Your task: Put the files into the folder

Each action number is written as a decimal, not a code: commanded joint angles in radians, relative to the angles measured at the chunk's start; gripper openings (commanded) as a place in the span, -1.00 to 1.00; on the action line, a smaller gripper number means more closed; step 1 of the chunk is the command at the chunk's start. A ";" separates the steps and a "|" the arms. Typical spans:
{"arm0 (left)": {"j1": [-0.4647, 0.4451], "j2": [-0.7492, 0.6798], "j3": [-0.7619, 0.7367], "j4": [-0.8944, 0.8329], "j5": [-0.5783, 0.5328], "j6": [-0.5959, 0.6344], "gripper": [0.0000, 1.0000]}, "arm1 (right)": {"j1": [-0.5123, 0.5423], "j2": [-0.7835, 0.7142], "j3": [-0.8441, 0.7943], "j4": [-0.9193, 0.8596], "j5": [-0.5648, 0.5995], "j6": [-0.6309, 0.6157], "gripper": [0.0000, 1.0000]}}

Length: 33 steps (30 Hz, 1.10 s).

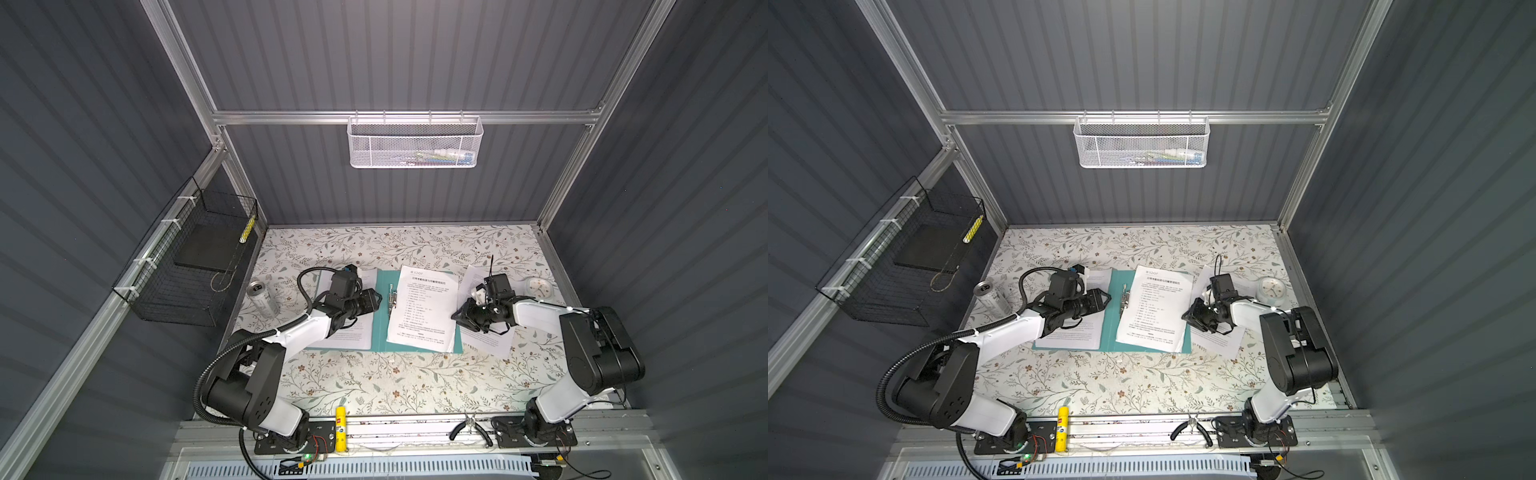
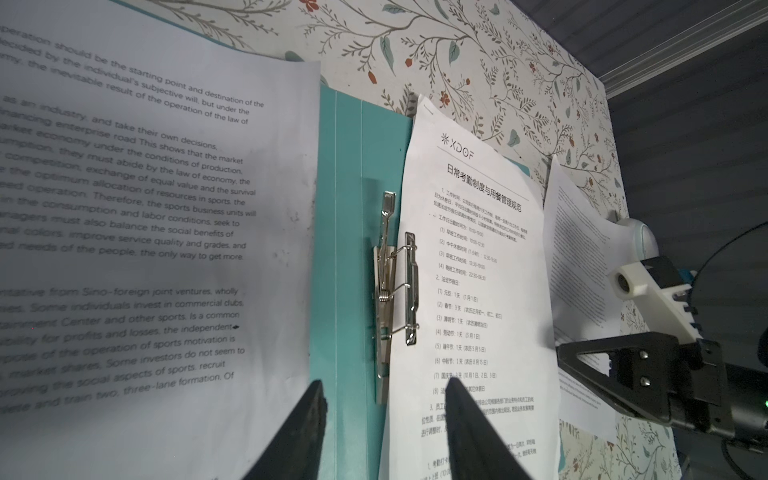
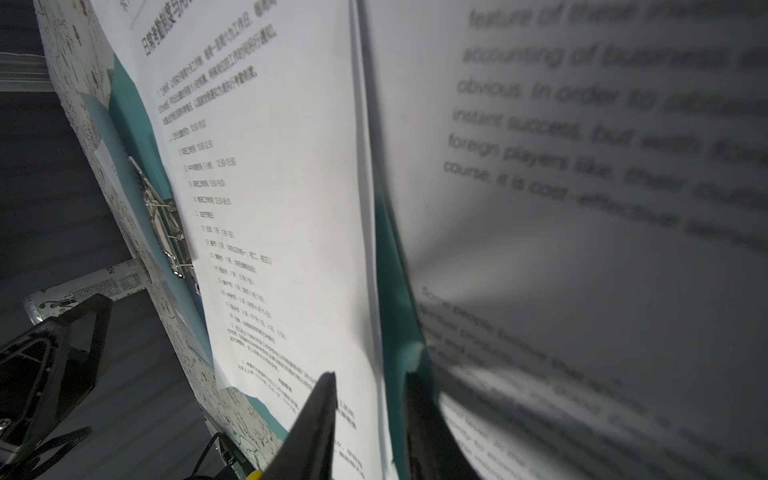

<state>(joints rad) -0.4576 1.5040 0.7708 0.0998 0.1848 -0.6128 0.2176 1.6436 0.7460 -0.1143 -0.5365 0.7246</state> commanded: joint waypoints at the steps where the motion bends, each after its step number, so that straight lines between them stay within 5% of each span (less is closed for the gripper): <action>1: -0.006 0.009 -0.015 0.008 0.011 -0.005 -0.04 | 0.008 0.018 0.001 0.013 -0.017 -0.006 -0.39; 6: -0.005 0.004 -0.019 0.005 0.007 -0.004 -0.05 | 0.009 0.027 0.006 0.036 -0.035 0.001 -0.49; 14: -0.004 -0.002 -0.025 -0.003 -0.002 -0.002 -0.05 | 0.008 0.036 0.037 -0.009 -0.049 -0.069 -1.00; 33: -0.005 -0.010 -0.036 -0.013 -0.011 0.001 -0.06 | -0.010 -0.034 0.110 -0.244 -0.016 -0.340 -1.00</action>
<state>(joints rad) -0.4576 1.5040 0.7429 0.0986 0.1802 -0.6128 0.2169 1.6344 0.8494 -0.3092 -0.5686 0.4343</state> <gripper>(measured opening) 0.470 0.048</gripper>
